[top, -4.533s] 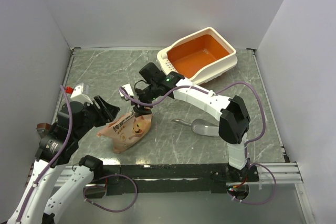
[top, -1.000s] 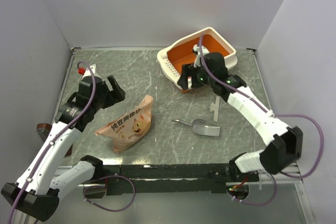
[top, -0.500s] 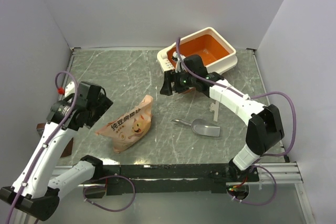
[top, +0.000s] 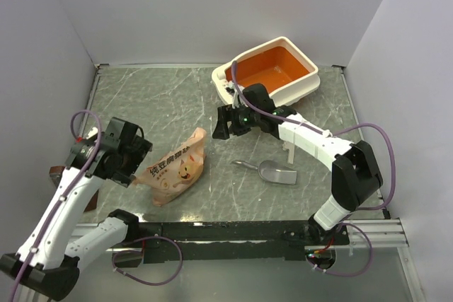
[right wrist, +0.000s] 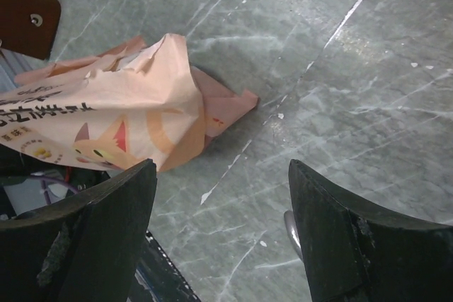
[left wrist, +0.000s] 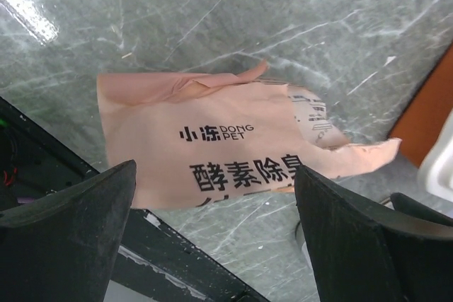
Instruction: Fill the litter box with clean litter
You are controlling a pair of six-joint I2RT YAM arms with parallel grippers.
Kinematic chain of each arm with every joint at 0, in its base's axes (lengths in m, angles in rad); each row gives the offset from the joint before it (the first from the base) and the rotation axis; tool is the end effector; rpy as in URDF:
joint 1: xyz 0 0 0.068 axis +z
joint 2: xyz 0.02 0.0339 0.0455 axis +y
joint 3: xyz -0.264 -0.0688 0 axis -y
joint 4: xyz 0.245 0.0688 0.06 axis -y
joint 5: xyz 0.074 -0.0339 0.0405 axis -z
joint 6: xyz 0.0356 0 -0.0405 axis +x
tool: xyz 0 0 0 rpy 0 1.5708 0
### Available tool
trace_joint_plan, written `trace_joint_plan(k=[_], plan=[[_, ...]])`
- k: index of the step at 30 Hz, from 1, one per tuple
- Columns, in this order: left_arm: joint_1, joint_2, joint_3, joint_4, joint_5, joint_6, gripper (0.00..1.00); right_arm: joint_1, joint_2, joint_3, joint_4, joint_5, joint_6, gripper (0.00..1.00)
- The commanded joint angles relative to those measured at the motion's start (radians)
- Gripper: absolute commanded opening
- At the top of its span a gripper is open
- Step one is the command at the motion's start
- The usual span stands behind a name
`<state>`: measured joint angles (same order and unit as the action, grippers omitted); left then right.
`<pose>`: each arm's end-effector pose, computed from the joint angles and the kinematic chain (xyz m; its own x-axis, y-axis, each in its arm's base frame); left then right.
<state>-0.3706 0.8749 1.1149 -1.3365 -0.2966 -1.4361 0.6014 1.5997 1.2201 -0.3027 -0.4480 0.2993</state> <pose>0.1192 -0.0351 0.3365 -0.3313 -0.8880 -0.3190 -0.7919 0.4455 -0.4177 0.2879 0.2163 0.2754 -0.7289 -0.1779 -0.6611 -0.5989 0.6336 0.4898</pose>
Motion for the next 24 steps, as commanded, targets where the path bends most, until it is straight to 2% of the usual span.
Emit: trace_joint_plan(k=[1, 6, 11, 15, 20, 24], plan=[[0.002, 0.024, -0.023, -0.030, 0.062, -0.024, 0.98, 0.006, -0.061, 0.001, 0.042, -0.014, 0.008, 0.82], [0.002, 0.006, -0.044, -0.015, 0.088, -0.003, 0.98, 0.011, -0.044, -0.008, 0.048, -0.029, 0.014, 0.82], [0.001, 0.033, -0.151, 0.097, 0.195, 0.060, 0.98, 0.017, 0.002, -0.010, 0.068, -0.037, 0.026, 0.81], [-0.001, 0.104, -0.190, 0.155, 0.203, 0.101, 0.97, 0.015, 0.048, 0.008, 0.083, -0.050, 0.026, 0.81], [-0.001, 0.119, -0.198, 0.207, 0.197, 0.124, 0.97, 0.015, 0.121, 0.050, 0.115, -0.148, 0.020, 0.81], [-0.001, 0.111, -0.217, 0.223, 0.206, 0.129, 0.97, 0.017, 0.141, 0.024, 0.270, -0.204, 0.030, 0.80]])
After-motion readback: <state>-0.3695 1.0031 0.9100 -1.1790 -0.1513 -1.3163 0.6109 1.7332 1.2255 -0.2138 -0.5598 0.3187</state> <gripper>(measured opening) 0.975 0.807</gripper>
